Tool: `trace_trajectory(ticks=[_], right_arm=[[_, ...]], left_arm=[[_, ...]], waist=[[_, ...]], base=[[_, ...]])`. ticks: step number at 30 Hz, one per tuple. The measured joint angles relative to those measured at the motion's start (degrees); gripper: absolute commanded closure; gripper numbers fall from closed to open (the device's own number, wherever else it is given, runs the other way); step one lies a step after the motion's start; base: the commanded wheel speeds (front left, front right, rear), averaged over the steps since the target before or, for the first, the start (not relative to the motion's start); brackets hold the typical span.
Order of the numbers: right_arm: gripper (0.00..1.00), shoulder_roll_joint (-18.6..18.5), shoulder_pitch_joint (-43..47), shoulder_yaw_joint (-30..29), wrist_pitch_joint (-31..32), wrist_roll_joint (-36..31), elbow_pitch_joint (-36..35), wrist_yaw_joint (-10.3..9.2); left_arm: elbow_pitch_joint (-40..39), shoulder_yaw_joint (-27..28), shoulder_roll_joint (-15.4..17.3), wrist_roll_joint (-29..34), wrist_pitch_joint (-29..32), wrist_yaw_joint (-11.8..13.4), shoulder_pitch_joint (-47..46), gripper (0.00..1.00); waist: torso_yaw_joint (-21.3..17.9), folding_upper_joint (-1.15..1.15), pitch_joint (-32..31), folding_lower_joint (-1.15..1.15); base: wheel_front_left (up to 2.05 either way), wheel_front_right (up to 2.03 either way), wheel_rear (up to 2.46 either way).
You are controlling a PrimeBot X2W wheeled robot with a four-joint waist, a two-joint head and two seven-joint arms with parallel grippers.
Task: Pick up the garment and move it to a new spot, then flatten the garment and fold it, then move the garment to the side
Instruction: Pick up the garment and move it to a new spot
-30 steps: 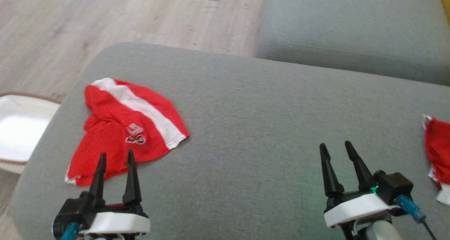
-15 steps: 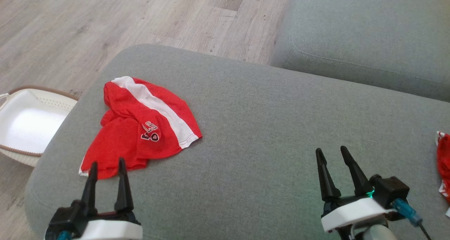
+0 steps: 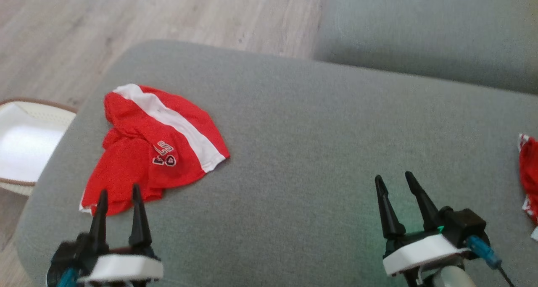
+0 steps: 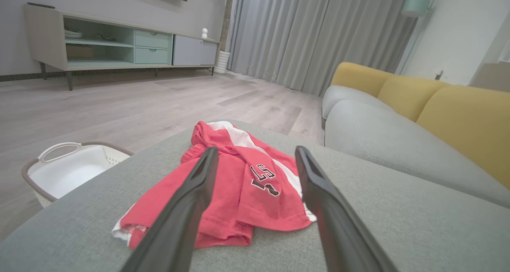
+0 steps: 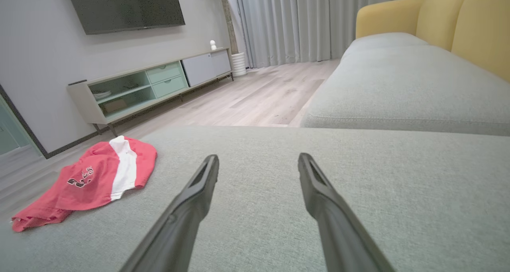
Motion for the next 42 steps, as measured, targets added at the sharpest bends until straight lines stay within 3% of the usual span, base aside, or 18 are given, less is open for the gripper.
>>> trace_trajectory(ticks=[6, 8, 11, 15, 28, 29, 30, 31, 35, 42], right_arm=[[0.00, 0.00, -2.24, -1.09, -0.01, -2.00, -1.13, 0.00], [0.00, -0.01, -3.87, -1.60, -0.01, -2.55, -1.64, 0.00], [0.00, -0.02, -6.22, -2.04, -0.01, -3.58, -2.30, -0.01], [0.00, -0.03, -7.52, -2.25, -0.01, -4.15, -3.04, 0.00], [0.00, -0.07, -9.70, -2.25, -0.01, -5.59, -5.41, 0.00], [0.00, -0.07, -9.70, -2.09, -0.01, -5.60, -5.48, -0.01], [0.00, -0.07, -9.70, -1.89, -0.01, -5.60, -5.52, 0.00], [0.00, -0.07, -9.71, -1.68, -0.01, -5.60, -5.55, 0.00], [0.00, -0.08, -10.11, -1.45, -0.01, -5.59, -5.78, 0.00], [0.00, -0.08, -10.48, -1.05, -0.01, -4.98, -5.61, -0.01]], left_arm=[[5.45, -0.36, 0.86, 2.14, 0.00, -0.96, -7.59, 0.00], [9.99, -1.56, 2.38, 2.61, 0.69, -1.16, -11.95, 0.00], [19.78, -3.30, 5.59, 1.92, 7.40, -1.51, -19.57, 0.00], [27.06, -4.01, 9.11, 1.72, 10.03, -1.52, -26.26, 0.00], [40.98, -9.56, 12.03, -9.10, 20.93, -1.96, -38.86, 0.00], [41.36, -10.01, 12.28, -9.98, 21.53, -1.96, -39.20, 0.20], [41.56, -10.69, 12.58, -10.72, 21.94, -1.96, -39.44, 0.63], [41.75, -11.40, 12.89, -11.52, 21.98, -1.96, -39.70, 1.00], [41.65, -13.61, 13.57, -14.91, 21.67, -1.94, -39.74, 1.00], [39.27, -19.52, 14.91, -17.79, 14.61, -1.92, -37.13, 1.00]], waist=[[-1.40, 0.00, 4.58, 0.01], [-2.08, 0.00, 6.65, 0.02], [-3.64, 0.00, 10.52, 0.02], [-5.40, 0.00, 13.84, 0.02], [-8.56, 0.00, 19.70, 0.01], [-8.64, 0.00, 19.81, 0.00], [-8.75, 0.00, 19.91, 0.00], [-8.86, 0.00, 19.98, 0.00], [-9.22, 0.00, 19.92, 0.00], [-10.18, 0.00, 17.80, 0.01]], base=[[0.00, 0.00, 0.00], [0.00, 0.00, 0.00], [0.00, 0.00, 0.00], [0.00, 0.00, 0.00], [0.00, 0.00, 0.00], [0.00, 0.00, 0.00], [0.00, 0.00, 0.00], [0.00, 0.00, 0.00], [0.00, 0.00, 0.00], [0.00, 0.00, 0.00]])
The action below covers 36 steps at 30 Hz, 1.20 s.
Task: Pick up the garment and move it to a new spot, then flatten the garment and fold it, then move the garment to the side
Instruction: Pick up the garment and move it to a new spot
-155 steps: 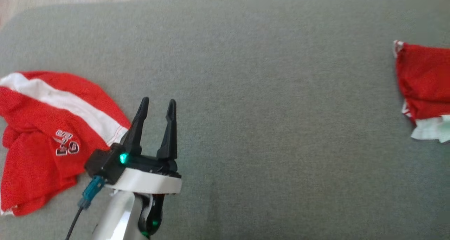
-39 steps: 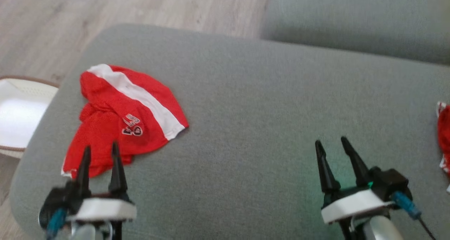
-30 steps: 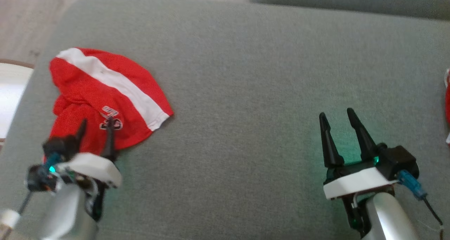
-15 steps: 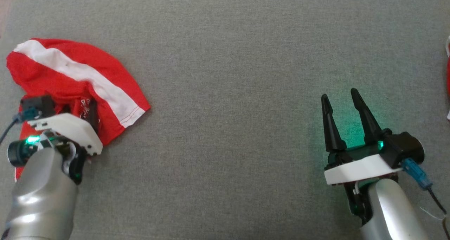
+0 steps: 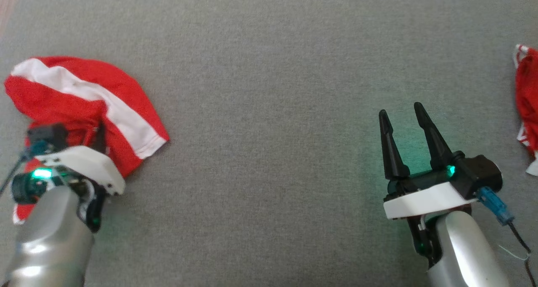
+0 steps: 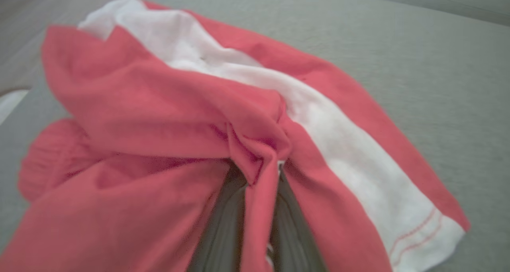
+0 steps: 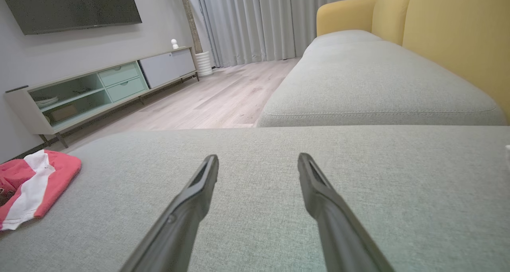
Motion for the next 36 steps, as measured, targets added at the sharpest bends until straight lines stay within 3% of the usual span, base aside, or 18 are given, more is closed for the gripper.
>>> trace_trajectory(ticks=[6, 17, 21, 27, 36], right_arm=[[0.00, 0.00, 0.14, 0.53, 0.00, 1.45, 0.53, 0.01], [0.00, 0.00, 1.33, 2.47, 0.00, 4.09, 0.92, 0.01], [0.00, 0.00, 1.47, 2.98, 0.00, 4.45, 1.01, 0.01], [0.00, 0.00, 1.22, 4.78, 0.00, 5.79, 0.99, 0.01], [0.00, 0.00, 0.83, 7.09, 0.00, 7.78, 0.89, 0.01]], left_arm=[[-6.58, -7.12, 0.96, -0.99, -5.67, -0.01, 1.39, 1.00], [-17.59, -11.90, 0.56, -3.28, -9.78, -0.01, 1.05, 1.00], [-21.28, -12.78, -1.67, -3.89, -9.31, 0.22, 1.00, 1.00], [-25.06, -14.40, -5.41, -3.90, -7.92, 2.53, 0.22, 1.00], [-23.71, -17.85, -8.67, -2.55, -3.90, 3.45, -6.75, 1.00]], waist=[[-1.13, 0.00, -3.13, 0.00], [-4.83, 0.00, -7.00, -0.01], [-6.81, 0.00, -7.59, -0.01], [-10.22, 0.00, -7.25, 0.00], [-16.82, 0.00, -5.52, 0.00]], base=[[0.00, 0.00, 0.00], [0.00, 0.00, 0.00], [0.00, 0.00, 0.00], [0.00, 0.00, 0.00], [0.00, 0.00, 0.00]])
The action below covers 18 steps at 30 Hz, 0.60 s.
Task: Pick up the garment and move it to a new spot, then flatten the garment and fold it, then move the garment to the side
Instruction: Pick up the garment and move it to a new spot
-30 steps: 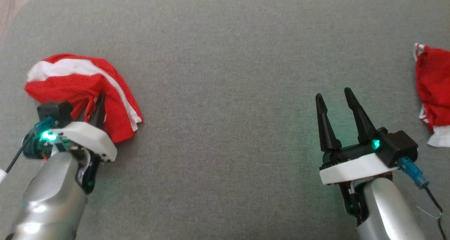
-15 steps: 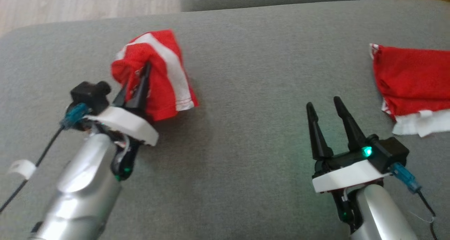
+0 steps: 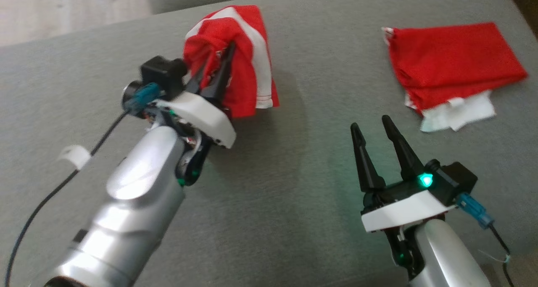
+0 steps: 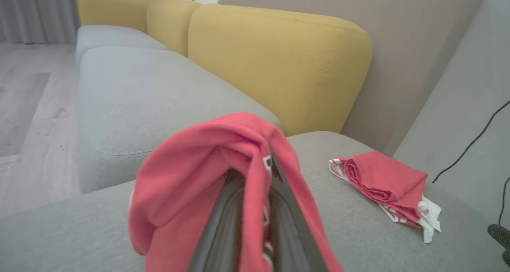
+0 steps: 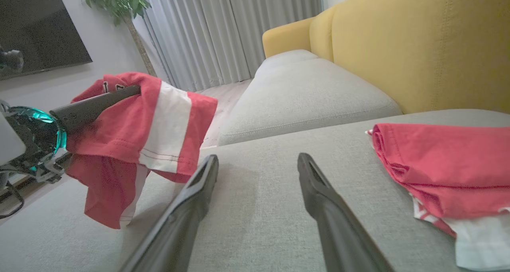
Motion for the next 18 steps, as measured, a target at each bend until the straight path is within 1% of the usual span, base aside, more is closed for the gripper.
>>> trace_trajectory(ticks=[6, 7, 8, 13, 18], right_arm=[[0.00, 0.00, -1.38, 0.98, 0.00, 0.68, 0.01, 0.00], [0.00, 0.00, -1.37, 1.04, 0.00, 0.71, 0.02, 0.00], [0.00, 0.00, -1.37, 1.07, 0.00, 0.71, 0.03, 0.00], [0.00, -0.01, -1.37, 1.14, 0.00, 0.71, 0.04, -0.01], [0.00, -0.01, -1.29, 0.25, 0.00, 0.68, 0.16, -0.01]], left_arm=[[5.06, -2.24, -2.82, 1.24, -0.45, -1.00, -2.14, 1.00], [6.19, -2.24, -3.07, 1.36, -1.30, -0.97, -2.41, 0.64], [7.26, -2.22, -3.28, 1.74, -2.16, -0.93, -2.84, 0.00], [11.61, -1.69, -4.12, 1.75, -7.19, -0.48, -5.75, 0.00], [13.12, 0.15, -3.81, 1.82, -9.90, -0.52, -6.04, 0.00]], waist=[[-4.36, 0.00, 1.01, 0.00], [-4.94, 0.00, 1.16, 0.00], [-5.44, 0.00, 1.29, 0.00], [-6.62, 0.00, 1.74, 0.01], [-5.31, 0.00, 1.12, 0.00]], base=[[0.00, 0.00, 0.00], [0.00, 0.00, 0.00], [0.00, 0.00, 0.00], [0.00, 0.00, 0.00], [0.00, 0.00, 0.00]])
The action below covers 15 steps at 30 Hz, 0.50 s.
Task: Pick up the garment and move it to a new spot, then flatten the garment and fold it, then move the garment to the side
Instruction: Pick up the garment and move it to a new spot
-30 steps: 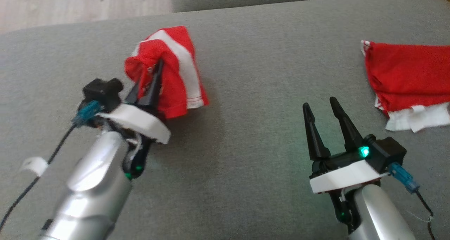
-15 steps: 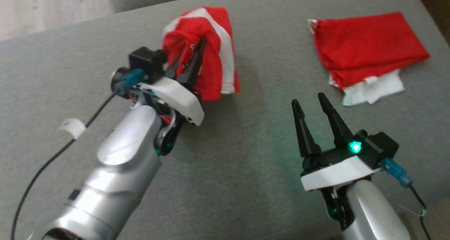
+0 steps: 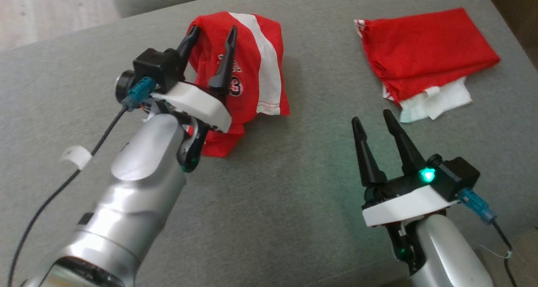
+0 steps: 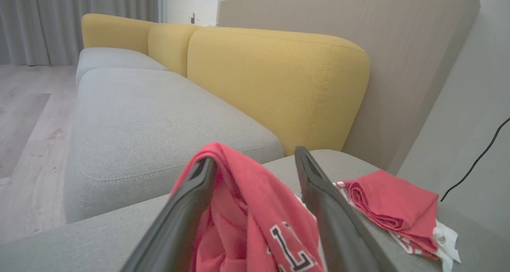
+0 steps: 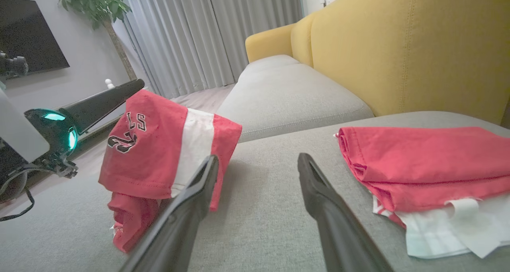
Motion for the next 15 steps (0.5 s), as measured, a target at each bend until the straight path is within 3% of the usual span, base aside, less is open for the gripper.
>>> trace_trajectory(ticks=[5, 8, 15], right_arm=[[0.00, -0.01, 0.37, -1.91, 0.00, -0.94, 0.08, 0.01], [0.00, -0.01, 0.56, -3.01, 0.00, -2.12, 0.75, 0.01], [0.00, 0.00, 0.56, -3.50, 0.00, -2.18, 0.88, 0.01]], left_arm=[[-0.08, -0.47, 1.91, 1.07, -0.58, -1.07, 1.38, 0.00], [-0.05, -4.36, 2.50, 1.27, 1.51, -2.43, 4.32, 0.00], [-5.10, -12.22, 5.01, -1.87, 5.89, -2.54, 7.66, 0.00]], waist=[[3.10, 0.00, -0.82, 0.00], [6.43, 0.00, -1.79, 0.00], [10.40, 0.00, -3.32, 0.00]], base=[[0.00, 0.00, 0.00], [0.00, 0.00, 0.00], [0.00, 0.00, 0.00]])
